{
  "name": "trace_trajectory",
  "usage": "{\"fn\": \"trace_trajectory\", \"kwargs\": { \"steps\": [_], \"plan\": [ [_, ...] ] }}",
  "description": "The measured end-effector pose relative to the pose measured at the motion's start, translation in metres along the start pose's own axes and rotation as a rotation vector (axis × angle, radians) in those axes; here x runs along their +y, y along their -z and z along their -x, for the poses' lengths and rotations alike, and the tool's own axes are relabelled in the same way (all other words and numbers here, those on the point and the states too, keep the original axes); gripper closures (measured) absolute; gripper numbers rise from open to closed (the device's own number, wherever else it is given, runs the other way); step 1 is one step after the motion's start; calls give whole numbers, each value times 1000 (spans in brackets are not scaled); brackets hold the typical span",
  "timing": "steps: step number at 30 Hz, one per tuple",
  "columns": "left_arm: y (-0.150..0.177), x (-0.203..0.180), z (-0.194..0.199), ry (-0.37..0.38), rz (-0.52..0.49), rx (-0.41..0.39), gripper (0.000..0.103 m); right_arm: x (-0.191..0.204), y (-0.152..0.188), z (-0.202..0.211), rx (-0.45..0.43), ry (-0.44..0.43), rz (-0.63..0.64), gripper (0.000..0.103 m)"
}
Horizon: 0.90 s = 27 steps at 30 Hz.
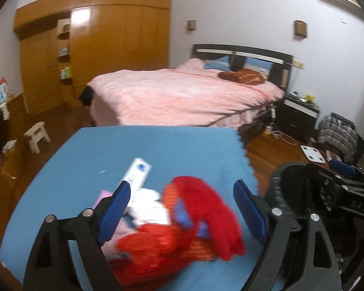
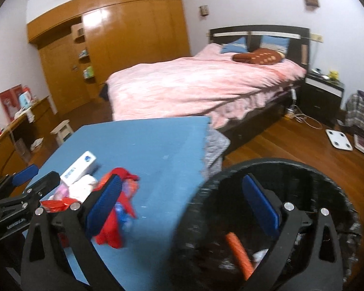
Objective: Collect trash
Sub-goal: 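Return to the pile and grasp the red glove with the right tool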
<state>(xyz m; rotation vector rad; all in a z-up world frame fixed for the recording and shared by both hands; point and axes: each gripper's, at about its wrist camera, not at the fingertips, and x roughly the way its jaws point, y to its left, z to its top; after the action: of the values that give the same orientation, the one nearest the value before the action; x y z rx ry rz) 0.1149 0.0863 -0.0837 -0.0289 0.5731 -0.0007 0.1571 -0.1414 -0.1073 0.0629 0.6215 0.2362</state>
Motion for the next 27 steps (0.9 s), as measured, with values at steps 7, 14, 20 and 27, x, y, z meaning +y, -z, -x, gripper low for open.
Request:
{"fn": "trace_trajectory", "kwargs": {
  "steps": [7,14,20,27],
  "plan": [
    [9,41,-7,-70,35,14,18,46,-1,-34,25,-54,60,7],
    [18,62,-18,-83,42,36,18,72,6,-67,70,-80,96,15],
    [22,73,-27,-89,55,52,19,86,19,-95,130,-99,117,26],
    [27,84,-32,-91,67,62,19,93,31,-111,199,-143,125,45]
  ]
}}
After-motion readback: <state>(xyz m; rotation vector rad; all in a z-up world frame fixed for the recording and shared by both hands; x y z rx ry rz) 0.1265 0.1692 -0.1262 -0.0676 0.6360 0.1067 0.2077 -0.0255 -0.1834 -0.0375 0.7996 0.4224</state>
